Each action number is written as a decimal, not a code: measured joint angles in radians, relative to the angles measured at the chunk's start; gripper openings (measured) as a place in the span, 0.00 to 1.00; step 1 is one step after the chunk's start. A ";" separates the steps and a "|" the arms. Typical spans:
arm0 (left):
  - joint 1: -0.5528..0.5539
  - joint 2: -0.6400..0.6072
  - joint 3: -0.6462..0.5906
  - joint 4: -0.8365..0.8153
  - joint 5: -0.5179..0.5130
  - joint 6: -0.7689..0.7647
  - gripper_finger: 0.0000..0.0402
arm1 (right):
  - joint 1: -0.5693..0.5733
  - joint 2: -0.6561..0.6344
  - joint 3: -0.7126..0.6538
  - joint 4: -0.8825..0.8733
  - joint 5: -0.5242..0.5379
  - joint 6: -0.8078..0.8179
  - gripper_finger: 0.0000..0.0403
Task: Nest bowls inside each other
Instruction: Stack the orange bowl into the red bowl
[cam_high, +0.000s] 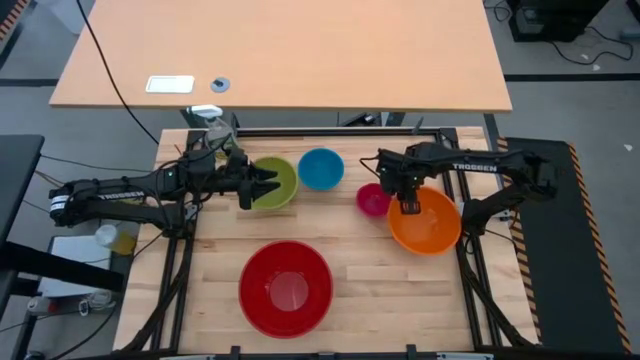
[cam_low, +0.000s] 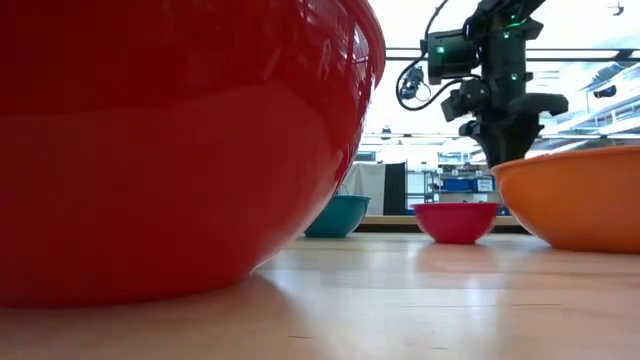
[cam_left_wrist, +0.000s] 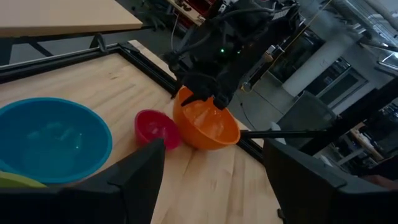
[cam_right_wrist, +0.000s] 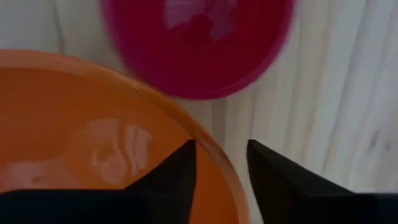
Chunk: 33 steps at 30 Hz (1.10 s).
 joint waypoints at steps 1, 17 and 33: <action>0.000 0.000 0.000 0.000 0.000 0.000 0.68 | 0.005 0.000 -0.006 0.014 -0.010 0.000 0.30; 0.000 0.000 0.000 0.005 0.000 -0.006 0.68 | 0.087 0.000 -0.027 0.173 -0.149 0.167 0.06; 0.001 0.000 0.000 0.001 0.000 0.015 0.68 | 0.127 0.000 -0.028 0.366 -0.313 0.556 0.03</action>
